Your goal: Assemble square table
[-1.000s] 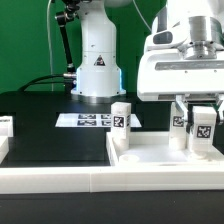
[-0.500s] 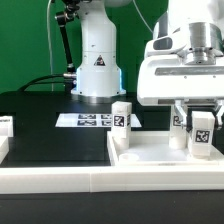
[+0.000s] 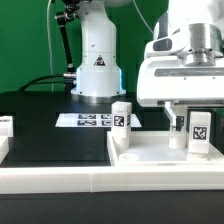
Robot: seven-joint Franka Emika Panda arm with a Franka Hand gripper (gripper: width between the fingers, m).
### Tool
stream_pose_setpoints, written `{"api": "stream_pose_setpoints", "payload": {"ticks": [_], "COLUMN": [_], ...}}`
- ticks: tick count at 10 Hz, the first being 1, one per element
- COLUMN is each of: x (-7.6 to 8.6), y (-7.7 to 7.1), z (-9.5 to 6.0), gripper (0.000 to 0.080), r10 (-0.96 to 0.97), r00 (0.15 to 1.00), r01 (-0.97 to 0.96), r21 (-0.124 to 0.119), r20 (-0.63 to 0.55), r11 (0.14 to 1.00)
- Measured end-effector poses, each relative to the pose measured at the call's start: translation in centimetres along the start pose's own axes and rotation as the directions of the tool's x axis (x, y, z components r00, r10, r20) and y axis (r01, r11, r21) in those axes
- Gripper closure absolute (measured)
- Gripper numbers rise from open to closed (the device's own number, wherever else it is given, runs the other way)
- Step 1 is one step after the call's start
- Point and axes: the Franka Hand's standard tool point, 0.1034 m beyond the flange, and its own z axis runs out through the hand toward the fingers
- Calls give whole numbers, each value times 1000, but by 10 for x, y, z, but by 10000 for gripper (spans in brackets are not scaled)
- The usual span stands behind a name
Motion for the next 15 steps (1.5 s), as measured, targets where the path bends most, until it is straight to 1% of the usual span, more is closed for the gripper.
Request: {"api": "stream_pose_setpoints", "payload": {"ticks": [1, 4, 7, 8, 9, 10, 12, 13, 14, 15], "x": [0, 0, 12, 18, 21, 18, 18, 13, 14, 11], "y": [0, 0, -3, 0, 2, 1, 1, 3, 6, 9], "z": [0, 0, -12, -16, -17, -15, -15, -13, -14, -13], "gripper": [162, 152, 151, 151, 151, 151, 151, 151, 151, 151], "r10": [0, 1, 7, 12, 17, 19, 19, 26, 39, 45], "r00": [1000, 1000, 1000, 1000, 1000, 1000, 1000, 995, 989, 980], "r01": [0, -1, -7, -12, -17, -19, -19, -28, -40, -46], "r21": [0, 1, 15, 17, 16, 16, 15, 11, 7, 0], "r20": [0, 1, -11, -18, -18, 6, 11, 101, 142, 194], "r11": [1000, 1000, 1000, 1000, 1000, 1000, 1000, 1000, 999, 999]}}
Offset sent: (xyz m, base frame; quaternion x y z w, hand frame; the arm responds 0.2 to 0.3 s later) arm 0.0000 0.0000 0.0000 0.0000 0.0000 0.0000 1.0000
